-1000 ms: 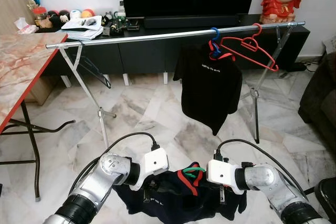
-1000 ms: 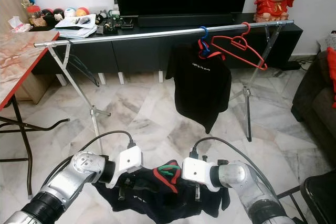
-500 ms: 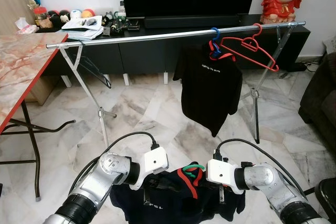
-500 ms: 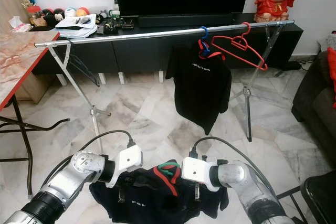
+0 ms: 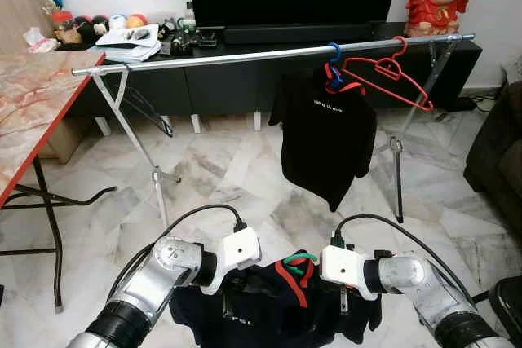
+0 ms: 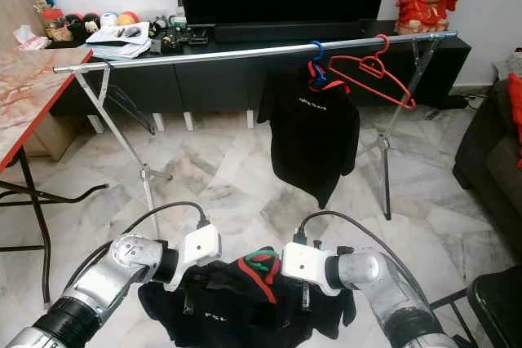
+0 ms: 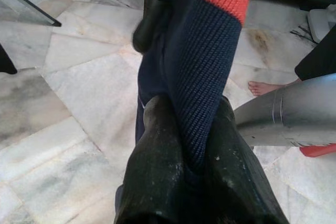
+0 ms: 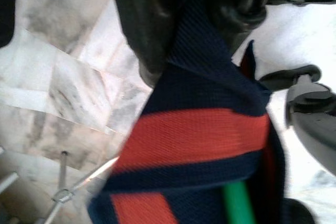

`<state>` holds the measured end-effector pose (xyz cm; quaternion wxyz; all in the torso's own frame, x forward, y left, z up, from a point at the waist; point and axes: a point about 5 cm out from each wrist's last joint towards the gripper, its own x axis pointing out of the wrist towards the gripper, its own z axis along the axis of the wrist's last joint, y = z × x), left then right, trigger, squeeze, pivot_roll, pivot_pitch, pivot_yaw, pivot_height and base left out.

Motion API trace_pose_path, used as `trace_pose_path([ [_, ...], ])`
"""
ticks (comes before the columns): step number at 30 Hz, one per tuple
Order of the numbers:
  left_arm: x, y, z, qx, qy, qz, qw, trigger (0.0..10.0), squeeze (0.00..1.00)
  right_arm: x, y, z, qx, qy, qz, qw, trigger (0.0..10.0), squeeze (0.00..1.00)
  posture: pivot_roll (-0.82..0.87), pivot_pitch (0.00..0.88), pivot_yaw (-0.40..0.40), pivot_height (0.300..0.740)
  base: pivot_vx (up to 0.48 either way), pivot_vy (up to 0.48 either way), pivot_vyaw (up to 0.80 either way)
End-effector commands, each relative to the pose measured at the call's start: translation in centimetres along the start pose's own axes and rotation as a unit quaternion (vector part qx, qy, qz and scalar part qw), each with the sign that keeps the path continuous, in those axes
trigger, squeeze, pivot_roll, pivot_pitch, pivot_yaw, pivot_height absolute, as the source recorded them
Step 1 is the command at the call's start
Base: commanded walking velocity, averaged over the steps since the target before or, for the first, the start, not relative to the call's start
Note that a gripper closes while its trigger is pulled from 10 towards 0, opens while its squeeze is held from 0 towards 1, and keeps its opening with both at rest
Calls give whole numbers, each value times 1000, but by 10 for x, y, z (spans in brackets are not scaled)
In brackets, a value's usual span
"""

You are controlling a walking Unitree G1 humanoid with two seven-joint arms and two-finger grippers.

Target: Hang hanger

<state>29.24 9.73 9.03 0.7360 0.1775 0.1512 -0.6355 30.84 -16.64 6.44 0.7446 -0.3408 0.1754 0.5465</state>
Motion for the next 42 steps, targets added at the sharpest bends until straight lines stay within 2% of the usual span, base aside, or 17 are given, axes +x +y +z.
trace_pose_path([
  [1,4,-6,-2,-8,0,-27,1000,0,0,-6,-18,11,3,-25,-46,999,10000,1000,-44,49,20,740,0,0,0],
  [7,3,-5,-2,-8,-1,-25,1000,0,0,-7,-13,9,6,-23,-21,999,10000,1000,-46,50,20,740,0,0,0],
  [8,3,-4,-3,-11,-3,-17,1000,0,0,-7,-7,5,6,-14,7,1000,10000,1000,-50,50,19,740,0,0,0],
  [15,0,5,-7,-12,-2,46,999,0,0,-11,9,-10,16,15,59,998,10000,1000,-51,51,18,740,0,0,0],
  [24,0,12,-11,-15,-2,97,995,0,0,-13,10,-14,25,19,41,999,10000,1000,-55,52,19,740,0,0,0],
  [28,-1,21,-14,-17,4,149,989,0,0,-13,14,-16,41,10,33,999,10000,1000,-56,52,18,740,0,0,0],
  [33,-3,26,-16,-24,2,189,982,0,0,-12,23,-17,59,-3,37,998,10000,1000,-58,51,19,740,0,0,0],
  [35,-5,32,-18,-30,-1,238,971,0,0,-10,36,-25,76,4,44,996,10000,1000,-58,50,19,740,0,0,0],
  [36,-5,32,-18,-30,-1,238,971,0,0,-10,36,-25,76,4,44,996,10000,1000,-58,50,19,740,0,0,0],
  [37,-7,34,-18,-37,-6,258,965,0,0,-9,40,-30,86,12,35,996,10000,1000,-57,51,20,740,0,0,0],
  [40,-12,41,-19,-51,-23,317,947,0,0,-6,48,-43,131,24,-12,991,10000,1000,-59,51,23,740,0,0,0],
  [41,-15,43,-20,-55,-26,346,936,0,0,-2,52,-50,158,30,-46,986,10000,1000,-60,49,26,740,0,0,0],
  [42,-16,44,-21,-55,-25,356,932,0,0,-1,54,-52,165,33,-55,984,10000,1000,-60,49,26,740,0,0,0],
])
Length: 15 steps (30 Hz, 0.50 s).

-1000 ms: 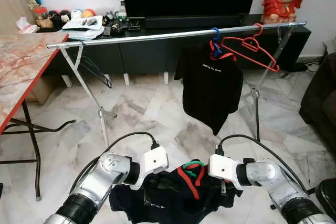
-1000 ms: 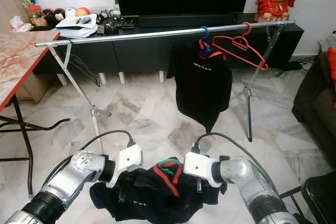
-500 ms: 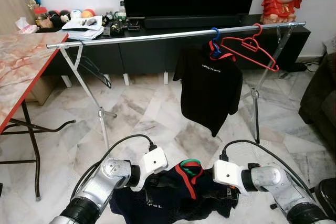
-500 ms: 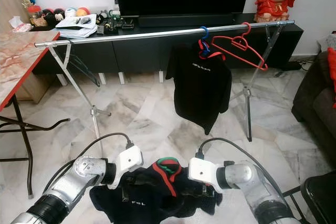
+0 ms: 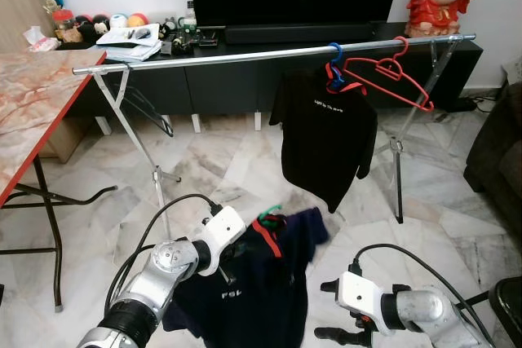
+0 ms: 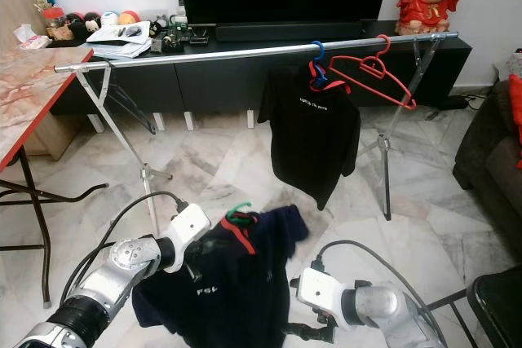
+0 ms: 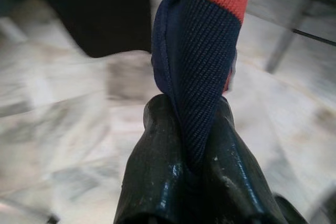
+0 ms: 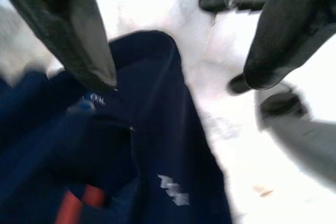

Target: Hang hanger

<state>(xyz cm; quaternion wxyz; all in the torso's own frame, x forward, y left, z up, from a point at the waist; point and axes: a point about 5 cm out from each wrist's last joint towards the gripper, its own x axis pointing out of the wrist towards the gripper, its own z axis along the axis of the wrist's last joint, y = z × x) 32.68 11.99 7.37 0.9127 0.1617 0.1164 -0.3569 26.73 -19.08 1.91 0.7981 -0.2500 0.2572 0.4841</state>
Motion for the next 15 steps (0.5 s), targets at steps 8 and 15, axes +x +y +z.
trace_pose_path([
  [8,-12,25,-9,-41,-11,169,985,10000,0,16,21,-49,196,74,-193,958,10000,0,-61,28,41,740,0,0,0],
  [15,-32,29,-33,-95,-17,240,966,10000,0,28,86,-92,440,128,-308,834,10000,0,-83,0,74,740,0,0,0],
])
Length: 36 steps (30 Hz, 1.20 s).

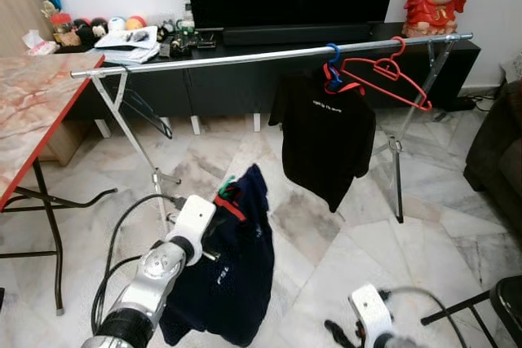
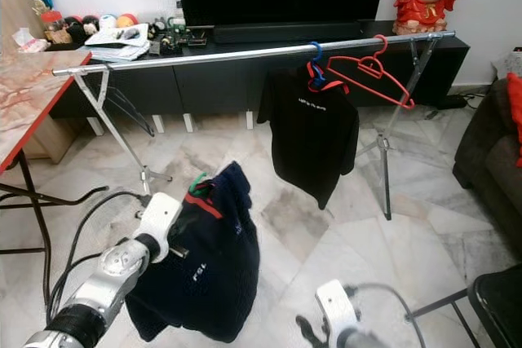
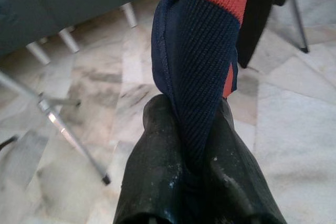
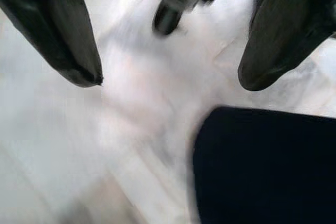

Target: Hang hanger

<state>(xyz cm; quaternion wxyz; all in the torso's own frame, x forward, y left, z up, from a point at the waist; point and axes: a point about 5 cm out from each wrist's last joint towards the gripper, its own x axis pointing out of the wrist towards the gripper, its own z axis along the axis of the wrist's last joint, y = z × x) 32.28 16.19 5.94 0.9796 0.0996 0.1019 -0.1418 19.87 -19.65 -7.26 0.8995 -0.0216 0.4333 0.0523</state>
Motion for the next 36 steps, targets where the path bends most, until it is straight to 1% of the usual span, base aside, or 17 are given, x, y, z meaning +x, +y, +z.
trace_pose_path([
  [1,-5,9,-2,-9,-9,25,1000,10000,0,-2,0,-15,39,21,-25,999,10000,0,-83,0,74,740,0,0,0],
  [2,-10,11,-6,-12,-11,36,999,10000,0,-5,0,-29,83,30,-51,995,10000,0,-73,0,71,740,0,0,0],
  [3,-10,11,-6,-12,-11,36,999,10000,0,-5,0,-29,83,30,-51,995,10000,0,-73,0,71,740,0,0,0],
  [4,-14,13,-9,-10,-11,46,999,10000,0,-8,1,-37,109,34,-65,991,10000,0,-71,0,72,740,0,0,0],
  [6,-17,13,-12,-4,-8,50,999,10000,0,-9,4,-43,120,37,-63,990,10000,0,-81,0,75,740,0,0,0],
  [9,-18,13,-13,-1,-8,51,999,10000,0,-9,5,-44,119,38,-60,990,10000,0,-83,0,75,740,0,0,0],
  [11,-20,12,-14,-6,-12,47,999,10000,0,-10,6,-48,104,43,-63,992,10000,0,-92,0,79,740,0,0,0],
  [15,-21,8,-16,-27,-15,28,999,10000,0,-11,6,-50,113,43,-80,989,10000,0,-119,0,93,740,0,0,0],
  [17,-20,7,-15,-25,-14,26,999,10000,0,-11,6,-49,112,39,-77,990,10000,0,-117,0,94,740,341,0,0],
  [18,-18,5,-14,-15,-13,19,1000,10000,0,-10,7,-47,102,36,-72,992,10000,0,-114,0,93,740,382,0,0],
  [20,-18,2,-15,-8,-11,11,1000,10000,0,-9,8,-46,97,36,-69,992,10000,0,-111,0,93,740,382,0,0],
  [23,-18,-3,-16,-13,-9,5,1000,10000,0,-8,10,-43,89,36,-64,993,10000,0,-102,0,88,740,381,0,0],
  [24,-19,-4,-16,-16,-10,4,1000,10000,0,-7,10,-41,98,33,-69,992,10000,0,-96,0,86,740,379,0,0],
  [25,-19,-4,-16,-18,-11,3,1000,10000,0,-7,10,-40,104,31,-70,992,10000,0,-95,0,86,740,379,0,0],
  [30,-19,-4,-17,-21,-9,1,1000,10000,0,-6,12,-38,93,31,-64,993,10000,0,-93,0,85,740,383,0,0],
  [36,-15,-5,-13,-20,-12,-5,1000,10000,0,-5,12,-34,96,25,-65,993,10000,0,-99,0,91,740,408,0,0],
])
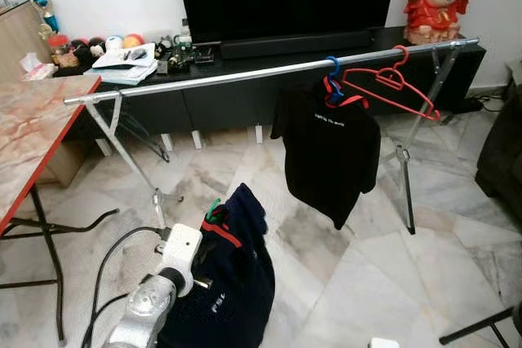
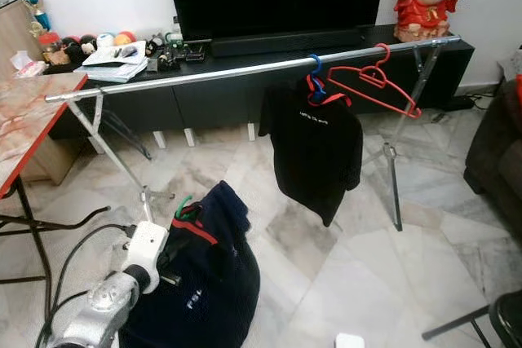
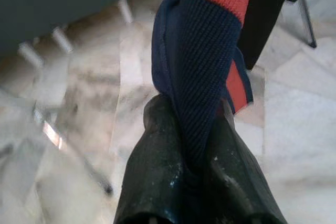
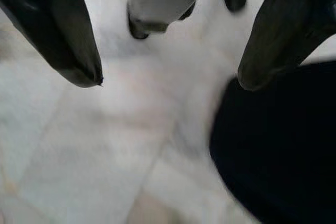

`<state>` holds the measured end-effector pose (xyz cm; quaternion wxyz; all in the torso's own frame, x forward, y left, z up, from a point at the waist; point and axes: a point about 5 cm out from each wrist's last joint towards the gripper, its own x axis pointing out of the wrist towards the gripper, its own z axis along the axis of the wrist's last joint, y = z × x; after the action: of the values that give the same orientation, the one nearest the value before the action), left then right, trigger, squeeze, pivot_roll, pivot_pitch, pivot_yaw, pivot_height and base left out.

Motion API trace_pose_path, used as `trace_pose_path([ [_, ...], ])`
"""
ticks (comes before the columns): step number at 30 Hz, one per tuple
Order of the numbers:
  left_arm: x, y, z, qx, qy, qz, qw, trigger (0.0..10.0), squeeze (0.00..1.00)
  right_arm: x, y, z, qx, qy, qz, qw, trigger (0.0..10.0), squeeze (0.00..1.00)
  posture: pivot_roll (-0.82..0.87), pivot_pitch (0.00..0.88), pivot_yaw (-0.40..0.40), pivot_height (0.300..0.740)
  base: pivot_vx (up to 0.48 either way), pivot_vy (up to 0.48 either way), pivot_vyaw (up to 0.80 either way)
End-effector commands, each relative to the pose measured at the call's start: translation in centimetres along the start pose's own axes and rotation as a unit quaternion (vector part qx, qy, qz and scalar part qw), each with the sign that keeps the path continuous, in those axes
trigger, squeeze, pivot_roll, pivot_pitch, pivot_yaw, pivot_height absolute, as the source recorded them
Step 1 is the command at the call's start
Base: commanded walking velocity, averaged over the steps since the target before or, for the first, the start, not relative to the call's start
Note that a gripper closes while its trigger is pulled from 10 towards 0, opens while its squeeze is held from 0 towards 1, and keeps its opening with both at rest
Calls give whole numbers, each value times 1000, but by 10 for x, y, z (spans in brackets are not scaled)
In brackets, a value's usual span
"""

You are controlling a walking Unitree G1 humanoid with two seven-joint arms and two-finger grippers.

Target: Hang hanger

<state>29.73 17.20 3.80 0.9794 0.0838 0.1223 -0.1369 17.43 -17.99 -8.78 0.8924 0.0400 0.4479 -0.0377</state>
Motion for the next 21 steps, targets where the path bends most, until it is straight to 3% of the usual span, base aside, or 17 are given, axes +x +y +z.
trace_pose_path([
  [1,7,-4,15,-1,-30,-7,1000,10000,0,-2,-8,-5,-2,11,-12,1000,10000,0,-98,0,91,740,416,0,0],
  [21,13,5,27,1,-37,2,999,10000,0,-2,-7,-8,2,14,-4,1000,10000,0,-81,0,90,740,407,0,0],
])
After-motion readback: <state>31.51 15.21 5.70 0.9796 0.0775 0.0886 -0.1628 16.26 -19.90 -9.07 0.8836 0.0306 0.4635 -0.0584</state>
